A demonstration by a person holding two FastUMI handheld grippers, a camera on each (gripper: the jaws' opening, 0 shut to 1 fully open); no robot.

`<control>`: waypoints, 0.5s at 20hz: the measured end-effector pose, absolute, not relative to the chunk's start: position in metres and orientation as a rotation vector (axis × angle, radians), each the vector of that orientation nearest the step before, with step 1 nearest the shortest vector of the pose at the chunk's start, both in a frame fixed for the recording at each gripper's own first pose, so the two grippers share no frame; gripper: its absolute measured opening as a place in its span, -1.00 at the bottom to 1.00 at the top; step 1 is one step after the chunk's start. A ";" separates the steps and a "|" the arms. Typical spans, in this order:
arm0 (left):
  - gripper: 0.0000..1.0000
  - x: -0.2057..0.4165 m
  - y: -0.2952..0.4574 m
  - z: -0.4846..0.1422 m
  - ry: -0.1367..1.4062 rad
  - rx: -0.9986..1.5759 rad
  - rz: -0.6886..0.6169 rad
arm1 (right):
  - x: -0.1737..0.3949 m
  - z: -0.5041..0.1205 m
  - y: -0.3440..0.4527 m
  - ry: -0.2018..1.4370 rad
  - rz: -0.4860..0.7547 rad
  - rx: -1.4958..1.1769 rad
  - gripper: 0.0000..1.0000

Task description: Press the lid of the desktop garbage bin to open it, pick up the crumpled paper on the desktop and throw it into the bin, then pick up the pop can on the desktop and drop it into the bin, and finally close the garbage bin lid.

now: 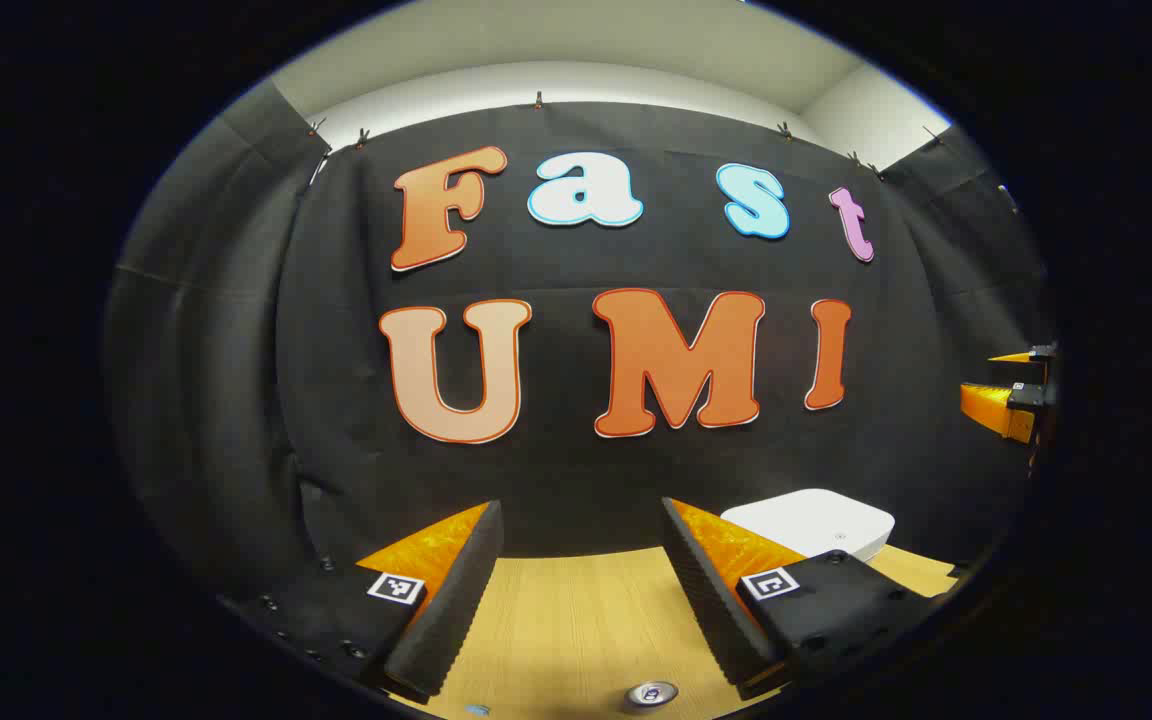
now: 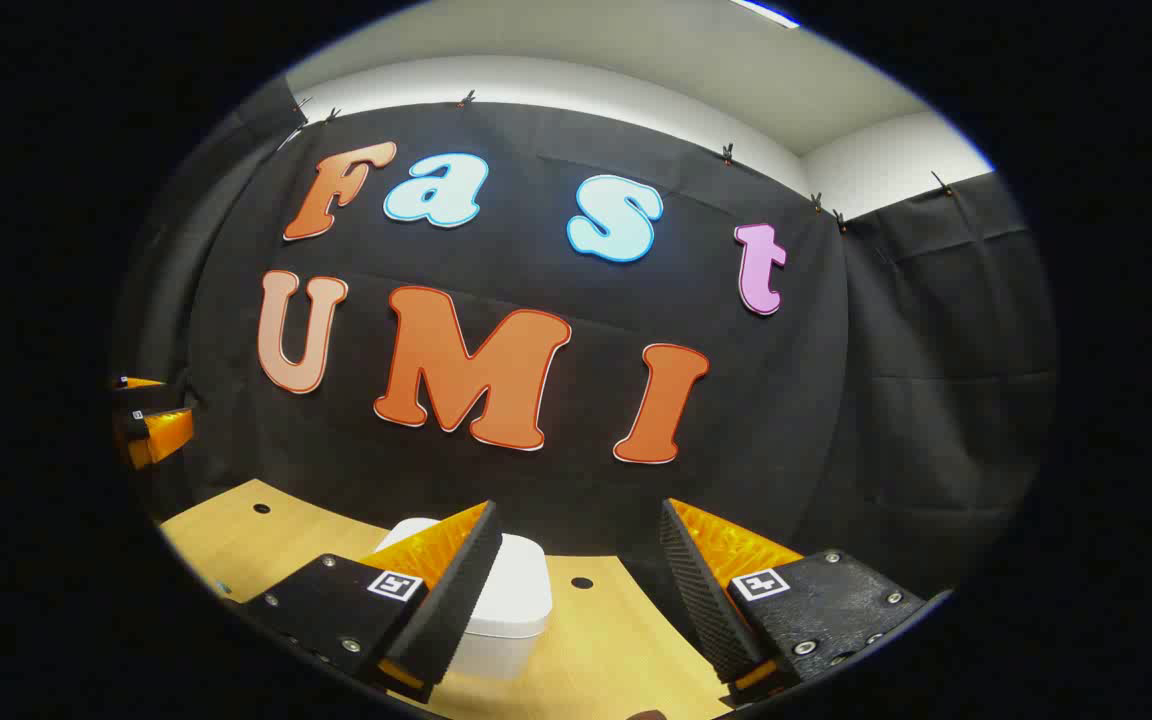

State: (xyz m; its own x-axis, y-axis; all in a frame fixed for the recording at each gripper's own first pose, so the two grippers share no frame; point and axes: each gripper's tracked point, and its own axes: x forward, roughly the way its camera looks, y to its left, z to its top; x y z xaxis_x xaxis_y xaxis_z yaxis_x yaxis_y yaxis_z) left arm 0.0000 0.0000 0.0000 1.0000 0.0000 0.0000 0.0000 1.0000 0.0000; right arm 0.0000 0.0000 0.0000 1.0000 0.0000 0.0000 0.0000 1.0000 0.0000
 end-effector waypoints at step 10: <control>0.90 -0.002 0.016 0.005 -0.054 -0.022 0.026 | 0.001 -0.005 0.019 0.013 0.033 0.002 0.93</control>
